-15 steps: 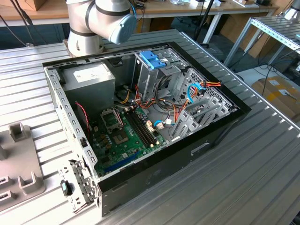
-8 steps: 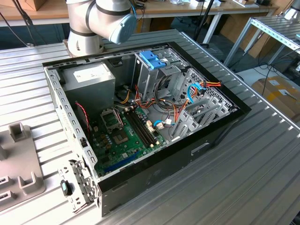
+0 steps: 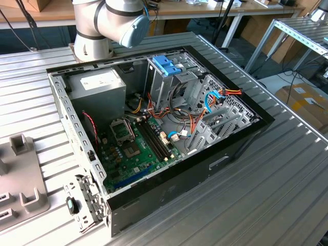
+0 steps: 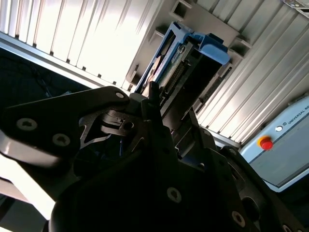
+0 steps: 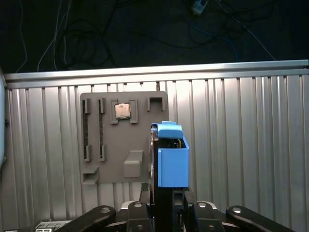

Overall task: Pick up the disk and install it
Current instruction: 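Pick up the disk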

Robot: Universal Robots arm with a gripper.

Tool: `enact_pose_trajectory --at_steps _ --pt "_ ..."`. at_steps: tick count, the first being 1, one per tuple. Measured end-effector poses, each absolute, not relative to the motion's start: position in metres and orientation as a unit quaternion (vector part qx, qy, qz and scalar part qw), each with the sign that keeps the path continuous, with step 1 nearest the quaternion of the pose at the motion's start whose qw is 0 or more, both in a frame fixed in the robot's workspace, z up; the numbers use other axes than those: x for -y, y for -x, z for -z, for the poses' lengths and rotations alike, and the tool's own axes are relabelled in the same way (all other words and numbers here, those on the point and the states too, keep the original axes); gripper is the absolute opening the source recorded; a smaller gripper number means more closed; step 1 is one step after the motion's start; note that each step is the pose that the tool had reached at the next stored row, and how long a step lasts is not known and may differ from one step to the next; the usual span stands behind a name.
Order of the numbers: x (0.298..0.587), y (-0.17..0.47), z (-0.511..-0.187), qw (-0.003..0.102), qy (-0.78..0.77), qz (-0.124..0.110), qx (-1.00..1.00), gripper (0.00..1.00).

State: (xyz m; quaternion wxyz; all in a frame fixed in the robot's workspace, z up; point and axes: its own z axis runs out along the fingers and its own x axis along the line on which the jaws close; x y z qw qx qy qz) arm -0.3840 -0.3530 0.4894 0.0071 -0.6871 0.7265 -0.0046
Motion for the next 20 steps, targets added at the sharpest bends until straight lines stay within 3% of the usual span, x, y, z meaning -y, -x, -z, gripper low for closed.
enact_pose_trajectory --at_steps 20 --pt "0.353 0.344 -0.489 0.007 0.687 0.005 -0.727 0.35"
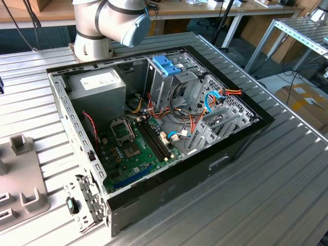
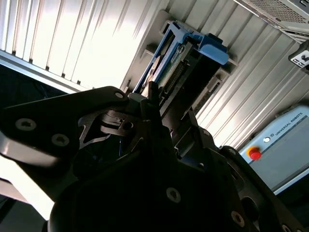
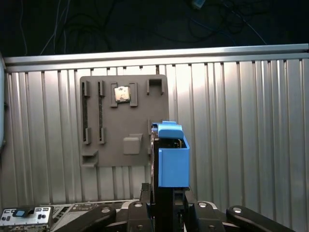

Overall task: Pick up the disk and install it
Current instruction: 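Pick up the disk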

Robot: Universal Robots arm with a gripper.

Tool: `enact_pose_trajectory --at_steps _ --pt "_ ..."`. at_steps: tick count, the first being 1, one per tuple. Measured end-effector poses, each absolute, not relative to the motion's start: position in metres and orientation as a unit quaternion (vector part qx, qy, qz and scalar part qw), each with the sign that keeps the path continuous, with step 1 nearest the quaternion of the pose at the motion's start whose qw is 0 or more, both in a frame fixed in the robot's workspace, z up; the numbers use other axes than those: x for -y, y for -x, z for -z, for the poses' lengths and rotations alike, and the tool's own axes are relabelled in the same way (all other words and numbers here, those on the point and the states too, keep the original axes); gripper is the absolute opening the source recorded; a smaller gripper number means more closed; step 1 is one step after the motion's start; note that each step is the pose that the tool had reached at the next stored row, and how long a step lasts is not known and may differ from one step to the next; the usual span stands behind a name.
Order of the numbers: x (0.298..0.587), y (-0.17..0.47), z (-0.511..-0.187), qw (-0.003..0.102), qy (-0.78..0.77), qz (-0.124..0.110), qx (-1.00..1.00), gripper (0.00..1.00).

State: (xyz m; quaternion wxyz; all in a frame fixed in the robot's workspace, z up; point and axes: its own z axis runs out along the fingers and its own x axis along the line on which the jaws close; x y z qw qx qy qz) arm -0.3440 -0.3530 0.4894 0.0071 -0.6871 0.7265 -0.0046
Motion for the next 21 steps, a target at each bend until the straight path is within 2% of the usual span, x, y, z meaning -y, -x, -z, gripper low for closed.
enact_pose_trajectory --at_steps 21 --pt "0.353 0.304 -0.489 0.007 0.687 0.005 -0.726 0.35"
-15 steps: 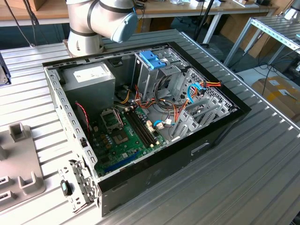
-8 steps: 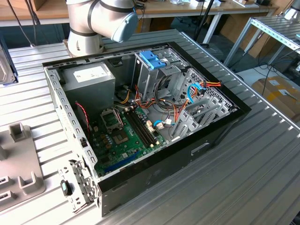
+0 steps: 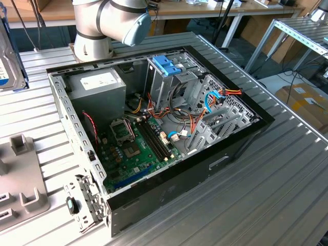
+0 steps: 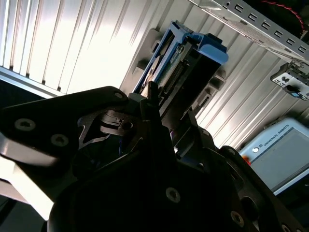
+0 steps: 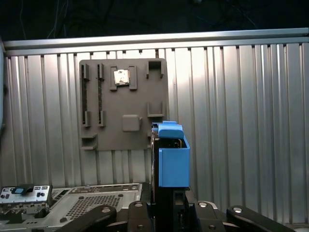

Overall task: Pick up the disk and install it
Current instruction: 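Pick up the disk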

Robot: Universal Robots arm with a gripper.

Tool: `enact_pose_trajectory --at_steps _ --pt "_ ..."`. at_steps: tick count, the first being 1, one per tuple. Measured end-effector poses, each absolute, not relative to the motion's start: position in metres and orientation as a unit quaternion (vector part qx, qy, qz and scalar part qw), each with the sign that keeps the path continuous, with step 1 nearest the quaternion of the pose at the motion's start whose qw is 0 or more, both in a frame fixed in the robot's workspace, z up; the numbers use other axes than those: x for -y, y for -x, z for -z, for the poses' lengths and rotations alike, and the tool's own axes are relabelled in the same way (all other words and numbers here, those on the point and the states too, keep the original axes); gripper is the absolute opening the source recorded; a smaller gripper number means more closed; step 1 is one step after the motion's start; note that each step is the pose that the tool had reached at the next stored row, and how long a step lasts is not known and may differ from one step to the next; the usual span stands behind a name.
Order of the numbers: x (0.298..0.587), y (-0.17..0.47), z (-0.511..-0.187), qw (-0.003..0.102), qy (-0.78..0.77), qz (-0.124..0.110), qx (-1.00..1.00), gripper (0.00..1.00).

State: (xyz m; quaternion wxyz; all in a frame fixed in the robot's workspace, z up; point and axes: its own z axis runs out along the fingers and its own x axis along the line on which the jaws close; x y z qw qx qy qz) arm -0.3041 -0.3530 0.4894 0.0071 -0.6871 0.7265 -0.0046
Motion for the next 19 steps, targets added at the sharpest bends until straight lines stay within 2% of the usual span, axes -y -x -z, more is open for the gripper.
enact_pose_trajectory --at_steps 19 --pt "0.353 0.252 -0.489 0.007 0.687 0.005 -0.727 0.35"
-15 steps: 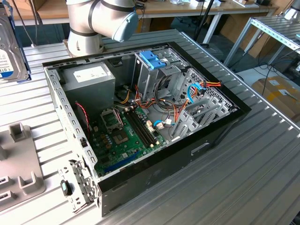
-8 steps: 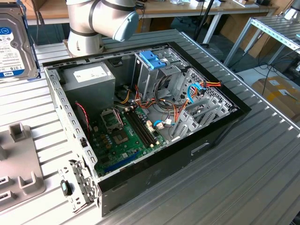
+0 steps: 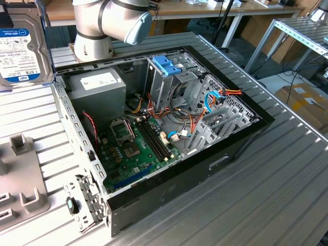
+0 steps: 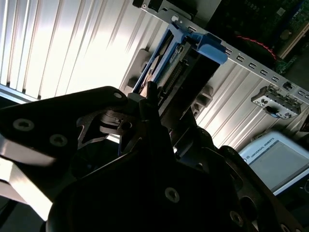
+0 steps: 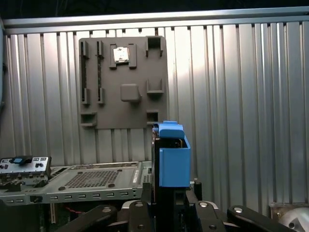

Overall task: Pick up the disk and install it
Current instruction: 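Pick up the disk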

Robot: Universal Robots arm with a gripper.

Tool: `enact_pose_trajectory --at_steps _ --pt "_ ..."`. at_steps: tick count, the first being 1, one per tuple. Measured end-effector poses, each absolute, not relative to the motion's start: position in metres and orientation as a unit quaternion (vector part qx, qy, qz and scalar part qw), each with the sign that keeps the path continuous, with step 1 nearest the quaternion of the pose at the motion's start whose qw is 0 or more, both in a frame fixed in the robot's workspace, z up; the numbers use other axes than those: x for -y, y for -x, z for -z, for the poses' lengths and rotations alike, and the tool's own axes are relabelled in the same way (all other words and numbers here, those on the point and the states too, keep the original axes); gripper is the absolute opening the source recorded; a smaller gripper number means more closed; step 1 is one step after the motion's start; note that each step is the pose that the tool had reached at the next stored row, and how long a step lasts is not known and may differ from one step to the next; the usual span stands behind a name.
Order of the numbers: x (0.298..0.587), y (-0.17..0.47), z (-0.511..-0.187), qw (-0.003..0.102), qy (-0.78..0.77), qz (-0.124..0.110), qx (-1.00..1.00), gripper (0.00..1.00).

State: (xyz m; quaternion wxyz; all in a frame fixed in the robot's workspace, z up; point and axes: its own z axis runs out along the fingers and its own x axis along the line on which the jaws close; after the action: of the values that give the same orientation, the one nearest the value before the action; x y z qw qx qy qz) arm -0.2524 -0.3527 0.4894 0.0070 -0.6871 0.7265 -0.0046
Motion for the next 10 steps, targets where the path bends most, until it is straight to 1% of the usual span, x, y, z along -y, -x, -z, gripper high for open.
enact_pose_trajectory --at_steps 10 --pt "0.352 0.23 -0.489 0.007 0.687 0.005 -0.726 0.35"
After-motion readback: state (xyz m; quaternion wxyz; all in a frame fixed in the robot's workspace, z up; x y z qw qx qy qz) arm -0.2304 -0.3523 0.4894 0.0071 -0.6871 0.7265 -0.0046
